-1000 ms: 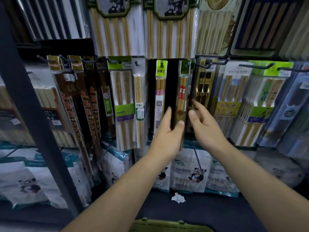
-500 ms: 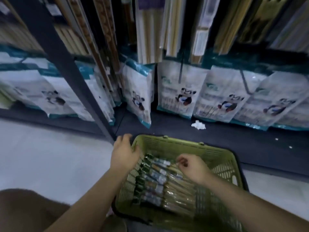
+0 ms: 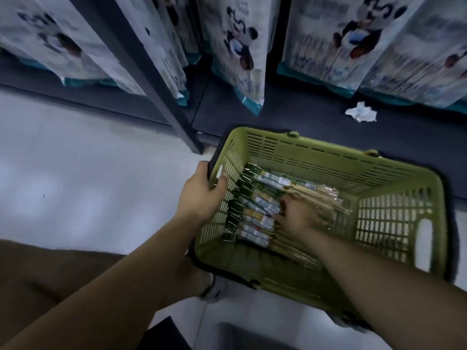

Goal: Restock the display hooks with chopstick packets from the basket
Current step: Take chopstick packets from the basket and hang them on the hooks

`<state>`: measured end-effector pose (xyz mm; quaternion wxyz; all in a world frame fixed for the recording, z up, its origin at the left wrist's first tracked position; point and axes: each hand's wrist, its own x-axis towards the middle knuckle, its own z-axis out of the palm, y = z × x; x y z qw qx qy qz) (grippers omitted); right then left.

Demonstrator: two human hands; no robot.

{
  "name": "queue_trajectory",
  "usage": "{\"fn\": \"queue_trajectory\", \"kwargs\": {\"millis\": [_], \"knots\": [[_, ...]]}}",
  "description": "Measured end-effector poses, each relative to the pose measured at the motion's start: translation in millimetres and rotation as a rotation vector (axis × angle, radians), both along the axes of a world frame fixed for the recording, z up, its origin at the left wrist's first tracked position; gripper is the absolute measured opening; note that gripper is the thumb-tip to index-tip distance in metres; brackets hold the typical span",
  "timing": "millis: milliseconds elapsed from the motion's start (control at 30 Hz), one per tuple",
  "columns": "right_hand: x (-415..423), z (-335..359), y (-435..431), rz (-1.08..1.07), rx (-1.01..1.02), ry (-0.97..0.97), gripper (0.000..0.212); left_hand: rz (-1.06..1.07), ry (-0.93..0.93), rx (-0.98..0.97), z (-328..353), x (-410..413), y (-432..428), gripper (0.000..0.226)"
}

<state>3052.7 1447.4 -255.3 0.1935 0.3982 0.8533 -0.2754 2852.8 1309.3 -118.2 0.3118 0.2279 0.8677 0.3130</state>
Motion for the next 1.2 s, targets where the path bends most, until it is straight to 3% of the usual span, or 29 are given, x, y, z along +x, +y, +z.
{"fn": "queue_trajectory", "kwargs": {"millis": [133,333,533,633,667,733,800,833,867,967,1000,1100,1200], "knots": [[-5.0,-6.6,-4.5,0.036,0.07,0.011,0.032,-0.005,0.013,-0.005,-2.6,-0.8,1.5,0.019],[-3.4,-3.9,-4.7,0.042,0.11,0.031,0.032,0.001,-0.002,0.017,-3.9,-1.1,1.0,0.019],[-1.1,6.7,9.5,0.039,0.007,0.023,0.031,-0.041,-0.025,0.01,-2.1,-3.6,0.4,0.019],[0.1,27.9,21.5,0.005,-0.043,0.074,0.02,-0.08,-0.069,-0.039,1.5,-7.1,1.1,0.029],[0.2,37.8,25.7,-0.026,-0.064,0.103,0.016,-0.109,-0.033,-0.073,2.5,-6.9,0.3,0.041],[-2.8,62.6,34.4,-0.094,-0.113,0.174,0.018,-0.177,0.221,-0.06,6.2,-2.7,-0.2,0.058],[-11.2,92.7,41.6,-0.166,-0.179,0.268,0.023,-0.23,0.447,0.095,14.8,6.9,3.7,0.05],[-17.8,109.6,44.0,-0.202,-0.23,0.32,0.025,-0.258,0.425,0.154,17.4,11.9,7.5,0.046],[-25.3,126.5,44.7,-0.236,-0.293,0.367,0.025,-0.275,0.289,0.173,21.2,17.1,11.9,0.044],[-45.5,167.4,39.0,-0.292,-0.433,0.459,0.028,-0.278,-0.388,0.141,32.8,35.1,22.8,0.05],[-49.6,175.5,35.9,-0.297,-0.452,0.483,0.035,-0.303,-0.479,0.154,33.7,39.9,24.2,0.044],[-55.7,185.3,28.5,-0.233,-0.414,0.55,0.038,-0.268,-0.556,0.253,32.5,46.1,20.9,0.01],[-53.3,174.2,31.6,-0.222,-0.416,0.575,0.033,-0.105,-0.599,0.271,30.1,32.9,11.1,0.006]]}}
